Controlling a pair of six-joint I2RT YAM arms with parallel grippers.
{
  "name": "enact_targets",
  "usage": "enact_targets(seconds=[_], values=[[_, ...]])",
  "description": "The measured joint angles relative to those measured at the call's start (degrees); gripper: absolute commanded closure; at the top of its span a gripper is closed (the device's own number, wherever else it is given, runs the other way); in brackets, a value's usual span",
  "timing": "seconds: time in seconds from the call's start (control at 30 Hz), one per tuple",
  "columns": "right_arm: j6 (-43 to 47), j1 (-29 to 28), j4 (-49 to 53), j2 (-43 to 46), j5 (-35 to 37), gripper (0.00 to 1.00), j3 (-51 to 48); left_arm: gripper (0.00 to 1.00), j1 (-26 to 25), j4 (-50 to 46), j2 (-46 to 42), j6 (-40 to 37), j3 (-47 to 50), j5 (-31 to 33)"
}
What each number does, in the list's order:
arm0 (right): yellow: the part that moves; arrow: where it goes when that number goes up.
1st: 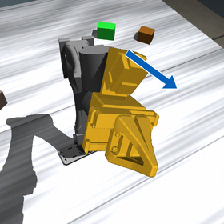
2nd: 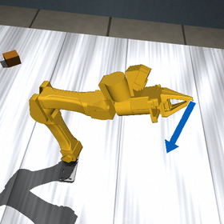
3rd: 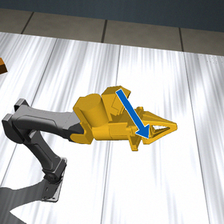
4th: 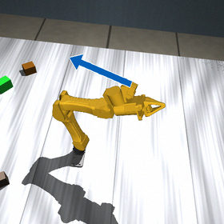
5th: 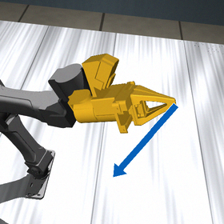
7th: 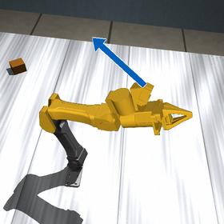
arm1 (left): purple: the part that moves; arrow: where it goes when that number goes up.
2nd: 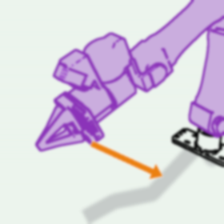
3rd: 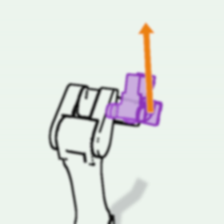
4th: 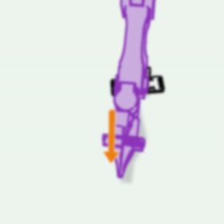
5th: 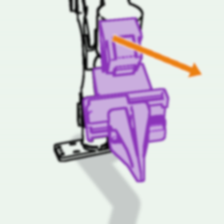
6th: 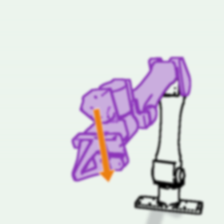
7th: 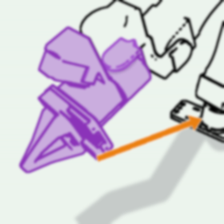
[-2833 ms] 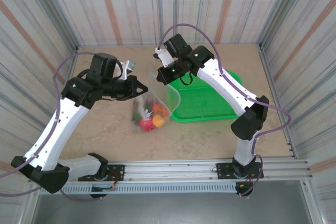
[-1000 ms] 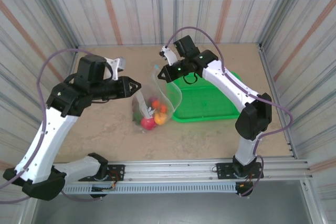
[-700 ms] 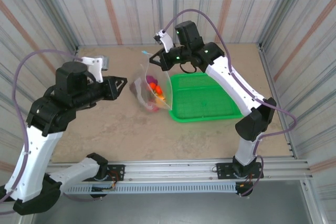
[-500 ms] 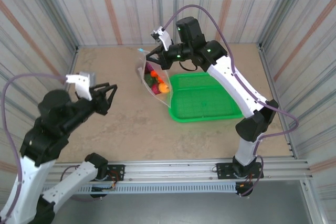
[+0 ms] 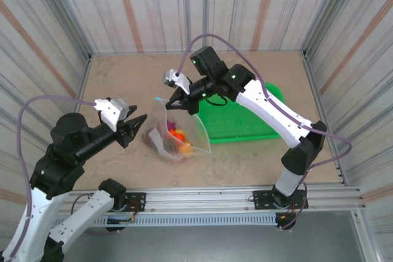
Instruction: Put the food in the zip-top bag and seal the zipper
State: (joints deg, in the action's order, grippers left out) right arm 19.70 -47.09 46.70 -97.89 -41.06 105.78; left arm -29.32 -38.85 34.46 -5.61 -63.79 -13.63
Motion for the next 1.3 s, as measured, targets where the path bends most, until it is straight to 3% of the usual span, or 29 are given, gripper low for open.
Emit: enact_targets(seconds=[0.37, 0.7, 0.9, 1.17, 1.3], values=[[4.22, -0.46, -3.61, 5.2, -3.67, 1.0, -8.83, 0.58, -0.02, -6.03, 5.05, -10.64, -1.46, -11.39], [4.96, -0.13, -6.67, 6.19, -6.45, 1.0, -12.98, 0.61, 0.52, -2.69, 11.76, -12.72, -1.46, -11.91], [4.96, 0.46, -7.93, 7.28, -7.41, 1.0, -14.56, 0.6, 3.52, -1.14, 12.35, -14.12, -0.46, -12.66], [4.94, 0.61, -8.68, 7.61, -8.31, 1.0, -15.04, 0.58, 6.14, 2.56, 13.27, -15.96, 0.85, -21.33], [4.92, 0.61, -8.98, 7.61, -8.31, 1.0, -15.04, 0.66, 6.14, 4.17, 14.34, -16.63, 1.92, -25.4]])
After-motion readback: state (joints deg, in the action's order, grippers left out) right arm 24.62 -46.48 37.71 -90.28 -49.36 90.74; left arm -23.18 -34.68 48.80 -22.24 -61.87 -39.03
